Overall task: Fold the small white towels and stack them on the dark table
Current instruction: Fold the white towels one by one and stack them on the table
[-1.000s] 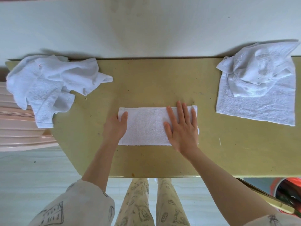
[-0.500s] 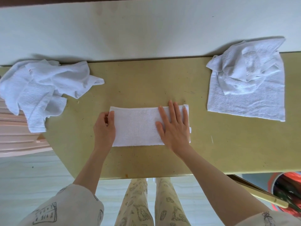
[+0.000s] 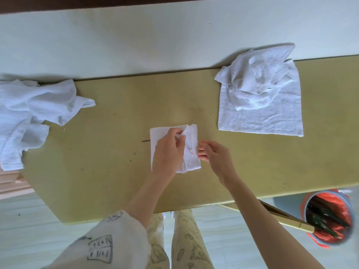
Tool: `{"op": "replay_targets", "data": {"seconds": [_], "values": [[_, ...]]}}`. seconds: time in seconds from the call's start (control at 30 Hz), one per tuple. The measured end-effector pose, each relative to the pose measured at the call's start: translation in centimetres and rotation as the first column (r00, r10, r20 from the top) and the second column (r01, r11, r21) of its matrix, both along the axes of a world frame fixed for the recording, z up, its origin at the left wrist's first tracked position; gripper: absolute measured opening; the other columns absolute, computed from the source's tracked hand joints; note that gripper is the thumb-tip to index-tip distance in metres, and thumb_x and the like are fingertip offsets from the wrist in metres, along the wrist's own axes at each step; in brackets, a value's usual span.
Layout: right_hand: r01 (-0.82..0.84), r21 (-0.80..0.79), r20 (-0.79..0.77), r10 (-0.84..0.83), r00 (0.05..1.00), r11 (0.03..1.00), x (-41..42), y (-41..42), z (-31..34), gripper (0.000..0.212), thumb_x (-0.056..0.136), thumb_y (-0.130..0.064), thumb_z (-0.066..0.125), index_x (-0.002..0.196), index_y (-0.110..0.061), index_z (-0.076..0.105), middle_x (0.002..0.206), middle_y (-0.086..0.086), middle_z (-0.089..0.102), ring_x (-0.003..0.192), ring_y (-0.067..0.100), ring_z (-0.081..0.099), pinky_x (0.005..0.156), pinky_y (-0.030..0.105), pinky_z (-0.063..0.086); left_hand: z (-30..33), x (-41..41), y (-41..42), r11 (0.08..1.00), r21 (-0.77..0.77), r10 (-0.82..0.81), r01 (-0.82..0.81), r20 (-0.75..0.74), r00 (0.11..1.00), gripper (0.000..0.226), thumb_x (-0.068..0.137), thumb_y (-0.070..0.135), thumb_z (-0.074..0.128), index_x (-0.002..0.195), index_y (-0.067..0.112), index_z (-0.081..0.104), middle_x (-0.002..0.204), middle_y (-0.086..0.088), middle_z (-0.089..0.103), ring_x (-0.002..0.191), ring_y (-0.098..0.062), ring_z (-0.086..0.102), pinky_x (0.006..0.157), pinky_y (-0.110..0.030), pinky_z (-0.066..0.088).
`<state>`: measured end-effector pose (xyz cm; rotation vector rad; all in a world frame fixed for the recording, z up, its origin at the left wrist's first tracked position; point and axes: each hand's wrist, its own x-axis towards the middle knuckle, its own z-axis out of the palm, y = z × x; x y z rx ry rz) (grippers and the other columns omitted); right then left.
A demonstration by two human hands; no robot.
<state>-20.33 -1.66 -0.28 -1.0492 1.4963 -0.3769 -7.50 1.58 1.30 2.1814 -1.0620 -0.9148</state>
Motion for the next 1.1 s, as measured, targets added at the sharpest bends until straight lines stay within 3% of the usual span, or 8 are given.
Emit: {"op": "replay_targets", "data": {"seconds": [0.1, 0.3, 0.4, 0.53, 0.63, 0.77, 0.93, 1.1], "values": [[-0.005, 0.022, 0.025, 0.004, 1.000, 1.000, 0.0, -0.1, -0.3, 0.024, 0.094, -0.006, 0.046, 0.084, -0.015, 0.066, 0.082, 0.006, 0.069, 0.080, 0.021, 0.068, 0.086, 0.039, 0.055, -1.1, -1.3, -0.8, 0.990, 0.088, -0.103, 0.108, -0.053, 0.993, 0.031, 0.096, 0.020, 0.045, 0.126, 0.012, 0.051, 0.092, 0.001, 0.060, 0.079, -0.009, 0.050, 0.071, -0.013, 0.034], [-0.034, 0.017, 0.063, 0.033, 0.997, 0.999, -0.1, -0.3, -0.3, 0.028, 0.092, -0.004, 0.045, 0.094, -0.014, 0.071, 0.090, 0.008, 0.073, 0.083, 0.019, 0.071, 0.083, 0.038, 0.057, -1.0, -1.6, -0.6, 0.987, 0.041, -0.146, 0.155, -0.174, 0.974, 0.033, 0.097, 0.011, 0.042, 0.128, 0.013, 0.052, 0.107, -0.001, 0.059, 0.091, -0.009, 0.052, 0.077, -0.011, 0.036], [-0.035, 0.018, 0.017, 0.035, 0.999, 0.999, -0.1, -0.3, -0.5, 0.024, 0.090, -0.007, 0.049, 0.102, -0.010, 0.070, 0.093, 0.004, 0.073, 0.083, 0.018, 0.070, 0.085, 0.039, 0.056, -1.3, 0.0, -0.2, 0.985, -0.060, -0.157, 0.160, 0.045, 0.987, 0.033, 0.094, 0.005, 0.043, 0.123, 0.014, 0.055, 0.113, -0.002, 0.058, 0.101, -0.016, 0.051, 0.086, -0.017, 0.038], [-0.084, 0.007, -0.031, 0.085, 0.996, 0.996, 0.5, -0.5, -0.2, 0.025, 0.086, -0.010, 0.054, 0.106, -0.015, 0.068, 0.095, -0.003, 0.071, 0.090, 0.017, 0.067, 0.088, 0.040, 0.054, -1.8, 3.7, 0.0, 0.902, 0.104, -0.424, 0.419, 0.394, 0.815, 0.042, 0.090, 0.009, 0.051, 0.130, 0.019, 0.049, 0.126, -0.001, 0.051, 0.119, -0.025, 0.042, 0.096, -0.036, 0.032], [-0.161, -0.034, -0.047, 0.159, 0.986, 0.986, 1.7, -1.2, 0.4, 0.026, 0.089, -0.011, 0.052, 0.112, -0.014, 0.066, 0.102, -0.004, 0.069, 0.098, 0.013, 0.063, 0.089, 0.027, 0.049, -1.5, 4.7, 1.4, 0.902, 0.217, -0.431, 0.372, 0.437, 0.790, 0.037, 0.090, 0.017, 0.053, 0.126, 0.017, 0.050, 0.119, -0.006, 0.052, 0.110, -0.027, 0.049, 0.084, -0.036, 0.041], [-0.242, -0.111, -0.066, 0.236, 0.970, 0.964, 2.2, -1.7, 0.6, 0.027, 0.093, -0.011, 0.051, 0.117, -0.012, 0.062, 0.109, -0.002, 0.066, 0.098, 0.007, 0.057, 0.084, 0.014, 0.039, -0.5, 4.0, 4.1, 0.930, 0.355, -0.224, 0.094, 0.345, 0.912, 0.032, 0.093, 0.034, 0.047, 0.116, 0.011, 0.045, 0.105, -0.009, 0.055, 0.088, -0.028, 0.057, 0.070, -0.038, 0.046], [-0.229, -0.184, -0.158, 0.202, 0.967, 0.956, 0.9, -1.4, 0.3, 0.025, 0.091, -0.009, 0.053, 0.113, -0.012, 0.064, 0.100, -0.004, 0.065, 0.091, 0.008, 0.057, 0.077, 0.007, 0.039, 0.1, 3.9, 4.3, 0.873, 0.484, -0.237, 0.052, 0.329, 0.914, 0.049, 0.092, 0.047, 0.044, 0.121, 0.008, 0.037, 0.090, -0.005, 0.056, 0.077, -0.025, 0.055, 0.063, -0.033, 0.040], [-0.096, -0.249, -0.199, 0.046, 0.979, 0.964, -0.1, -0.4, 0.3, 0.017, 0.089, -0.006, 0.055, 0.101, -0.010, 0.066, 0.088, -0.002, 0.063, 0.079, 0.008, 0.055, 0.067, -0.001, 0.039, -0.6, 5.7, 2.8, 0.911, 0.179, -0.412, 0.372, 0.446, 0.794, 0.025, 0.090, 0.017, 0.054, 0.115, 0.013, 0.051, 0.112, -0.008, 0.050, 0.101, -0.026, 0.048, 0.081, -0.034, 0.040]]}}
